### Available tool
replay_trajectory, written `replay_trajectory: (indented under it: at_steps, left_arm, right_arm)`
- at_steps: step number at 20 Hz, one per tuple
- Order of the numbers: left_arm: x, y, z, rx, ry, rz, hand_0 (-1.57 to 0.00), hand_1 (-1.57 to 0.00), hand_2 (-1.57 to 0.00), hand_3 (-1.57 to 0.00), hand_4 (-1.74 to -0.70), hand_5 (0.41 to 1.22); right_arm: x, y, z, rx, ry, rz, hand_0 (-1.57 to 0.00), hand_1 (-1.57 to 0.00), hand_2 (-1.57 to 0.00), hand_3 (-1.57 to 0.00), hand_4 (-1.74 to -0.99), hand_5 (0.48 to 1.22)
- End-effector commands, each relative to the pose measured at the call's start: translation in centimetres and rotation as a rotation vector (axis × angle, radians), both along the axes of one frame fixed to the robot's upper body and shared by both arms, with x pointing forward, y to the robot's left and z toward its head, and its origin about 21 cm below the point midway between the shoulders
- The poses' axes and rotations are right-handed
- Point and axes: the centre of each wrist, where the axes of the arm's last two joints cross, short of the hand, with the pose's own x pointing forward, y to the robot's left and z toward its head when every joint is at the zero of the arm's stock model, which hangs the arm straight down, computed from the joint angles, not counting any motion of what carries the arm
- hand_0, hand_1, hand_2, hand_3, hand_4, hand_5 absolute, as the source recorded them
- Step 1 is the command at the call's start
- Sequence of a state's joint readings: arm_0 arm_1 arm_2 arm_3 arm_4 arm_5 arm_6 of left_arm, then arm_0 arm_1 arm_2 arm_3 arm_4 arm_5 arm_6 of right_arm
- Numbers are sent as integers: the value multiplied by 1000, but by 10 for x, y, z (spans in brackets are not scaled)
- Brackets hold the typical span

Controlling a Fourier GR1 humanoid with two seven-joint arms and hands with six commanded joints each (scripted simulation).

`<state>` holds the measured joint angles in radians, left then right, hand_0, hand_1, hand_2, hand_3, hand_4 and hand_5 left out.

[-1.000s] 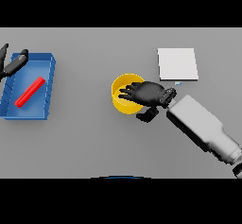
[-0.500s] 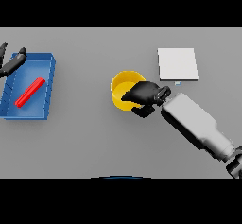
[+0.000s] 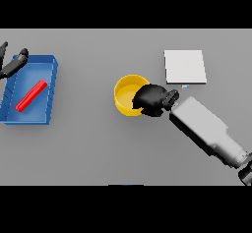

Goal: Pick up the red beaker and tilt it to pour out 1 green nut into yellow bowl. Pick up the yellow bowl and place it on the metallic measuring scale.

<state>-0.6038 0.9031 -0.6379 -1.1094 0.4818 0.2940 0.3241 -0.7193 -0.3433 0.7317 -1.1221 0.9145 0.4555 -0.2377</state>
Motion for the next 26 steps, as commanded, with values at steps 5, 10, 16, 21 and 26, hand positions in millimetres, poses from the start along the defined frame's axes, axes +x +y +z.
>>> replay_trajectory:
  at_steps: [5,10,16,21,26]
  left_arm:
    - [-1,0,-2,-9,10,-3,1,1,1,1,-717,695]
    - [-3,3,-4,2,17,7,1,1,1,1,-724,693]
    - [-4,2,-1,6,17,-1,1,1,1,1,-716,686]
    - [-4,-1,6,0,3,-3,1,1,1,1,-725,704]
    - [-5,-1,5,8,30,19,1,1,1,1,-729,720]
  right_arm:
    - [5,-5,7,35,3,-39,-1535,-1532,-1327,-1323,-1727,1211]
    - [1,-16,41,68,-6,-72,-1559,-1558,-1414,-1252,-1737,1218]
    - [7,-34,65,89,-103,-150,-1568,-1568,-1497,-1164,-1740,1220]
    - [18,-47,78,87,-158,-198,-1566,-1570,-1516,-1149,-1741,1220]
    - [33,-69,74,106,-195,-305,-1569,-1571,-1530,-1151,-1741,1221]
